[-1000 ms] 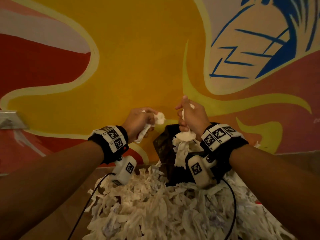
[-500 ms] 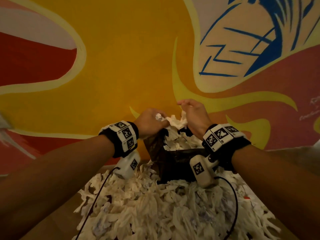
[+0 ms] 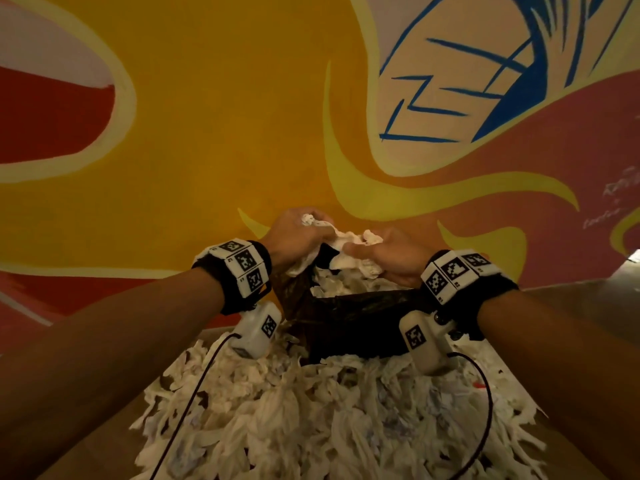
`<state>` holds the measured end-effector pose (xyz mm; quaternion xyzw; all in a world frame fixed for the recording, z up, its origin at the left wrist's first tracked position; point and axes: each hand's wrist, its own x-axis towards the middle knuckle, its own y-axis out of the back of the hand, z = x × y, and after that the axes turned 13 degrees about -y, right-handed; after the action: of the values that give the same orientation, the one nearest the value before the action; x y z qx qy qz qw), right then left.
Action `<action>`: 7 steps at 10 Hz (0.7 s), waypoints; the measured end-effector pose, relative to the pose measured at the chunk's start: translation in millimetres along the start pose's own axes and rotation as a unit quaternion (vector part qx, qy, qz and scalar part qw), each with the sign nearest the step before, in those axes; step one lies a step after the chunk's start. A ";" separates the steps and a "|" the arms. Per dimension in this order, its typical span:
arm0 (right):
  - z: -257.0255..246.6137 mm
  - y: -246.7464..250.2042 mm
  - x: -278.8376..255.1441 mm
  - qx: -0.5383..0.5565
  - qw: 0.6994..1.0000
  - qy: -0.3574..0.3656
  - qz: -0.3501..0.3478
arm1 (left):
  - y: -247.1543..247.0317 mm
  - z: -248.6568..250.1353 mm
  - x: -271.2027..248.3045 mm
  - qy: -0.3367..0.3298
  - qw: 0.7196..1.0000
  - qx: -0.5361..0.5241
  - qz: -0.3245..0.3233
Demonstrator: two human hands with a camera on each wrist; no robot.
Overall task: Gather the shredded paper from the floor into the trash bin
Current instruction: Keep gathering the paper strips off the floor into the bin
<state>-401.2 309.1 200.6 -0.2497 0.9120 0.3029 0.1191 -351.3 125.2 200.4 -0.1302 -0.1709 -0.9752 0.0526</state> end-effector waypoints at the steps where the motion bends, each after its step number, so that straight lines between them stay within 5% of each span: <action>1: 9.2 9.6 4.1 0.008 0.998 -0.018 0.052 | -0.5 -2.4 1.9 -0.001 1.000 0.001 0.025; 2: 18.5 21.0 9.7 0.078 0.991 -0.012 0.106 | -4.1 -6.2 7.2 -0.004 0.998 0.041 0.043; 4: 37.7 38.7 20.0 -0.030 0.980 -0.007 0.194 | -28.8 -13.9 15.0 -0.075 0.991 0.077 -0.076; 5: 44.1 37.7 22.6 -0.145 0.966 0.049 0.208 | -46.5 -20.5 15.2 -0.107 0.964 0.202 -0.136; 6: 41.5 31.4 20.8 -0.174 0.976 0.005 0.131 | -61.3 -31.1 19.1 -0.017 0.926 0.298 -0.233; 7: 40.0 23.9 22.1 -0.281 0.952 -0.110 0.053 | -73.2 -36.7 15.8 -0.012 0.839 0.447 -0.309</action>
<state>-429.9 341.7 172.6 -0.1900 0.7834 0.5779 0.1274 -386.0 180.1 148.0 -0.0442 -0.6203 -0.7569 -0.2011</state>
